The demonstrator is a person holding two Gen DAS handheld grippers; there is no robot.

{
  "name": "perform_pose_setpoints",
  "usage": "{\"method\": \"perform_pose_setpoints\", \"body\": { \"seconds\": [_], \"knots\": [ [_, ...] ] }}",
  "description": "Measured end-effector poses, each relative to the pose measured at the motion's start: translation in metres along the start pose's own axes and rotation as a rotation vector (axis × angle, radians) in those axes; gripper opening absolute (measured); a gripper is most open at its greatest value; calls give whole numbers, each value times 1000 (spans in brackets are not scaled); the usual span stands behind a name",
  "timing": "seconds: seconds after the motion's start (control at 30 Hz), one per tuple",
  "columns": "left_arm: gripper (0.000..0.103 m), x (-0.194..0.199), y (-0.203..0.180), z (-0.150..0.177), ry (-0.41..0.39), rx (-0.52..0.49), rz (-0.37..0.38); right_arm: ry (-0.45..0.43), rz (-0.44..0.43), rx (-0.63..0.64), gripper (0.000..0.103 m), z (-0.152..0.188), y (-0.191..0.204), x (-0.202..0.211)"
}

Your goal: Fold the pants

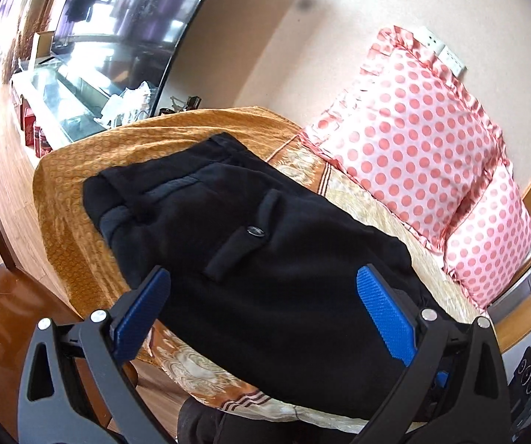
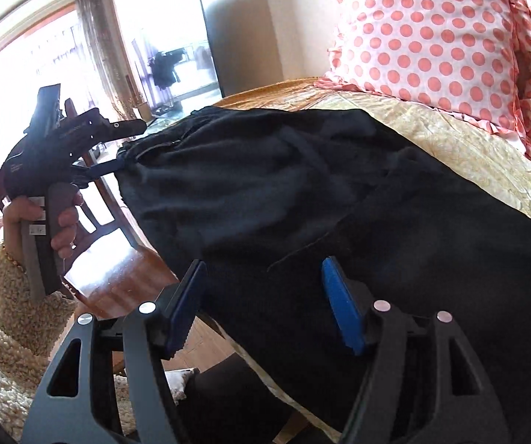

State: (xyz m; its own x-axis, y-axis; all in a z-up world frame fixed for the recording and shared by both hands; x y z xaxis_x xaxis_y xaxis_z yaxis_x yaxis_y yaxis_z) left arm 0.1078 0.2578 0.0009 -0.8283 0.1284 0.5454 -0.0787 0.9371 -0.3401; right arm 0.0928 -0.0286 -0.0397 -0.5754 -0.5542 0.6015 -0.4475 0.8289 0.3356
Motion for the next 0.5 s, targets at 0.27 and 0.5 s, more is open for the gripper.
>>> {"method": "perform_pose_setpoints", "body": {
  "seconds": [0.27,0.5],
  "knots": [
    [101,13,38,-11,-40,177,34,9,-20,-5,80,3,-4,1],
    [101,2,79,-5,9,377,82,16,-26,3,87,5,-2,-4]
  ]
}}
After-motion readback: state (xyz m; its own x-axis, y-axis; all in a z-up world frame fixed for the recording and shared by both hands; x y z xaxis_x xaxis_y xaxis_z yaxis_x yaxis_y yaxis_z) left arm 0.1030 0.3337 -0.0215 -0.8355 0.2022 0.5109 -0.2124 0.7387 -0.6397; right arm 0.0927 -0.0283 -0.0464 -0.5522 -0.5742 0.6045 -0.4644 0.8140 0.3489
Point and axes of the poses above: each gripper's, at about its wrist camera, not at the fingertips, and x roughly against the way its jaws point, y to its left, z to its underside, the point moved 4 cm from there along -x, roughly the way its jaws point, and after that the axes turned 12 degrees about -x, right-handed, at the moved point
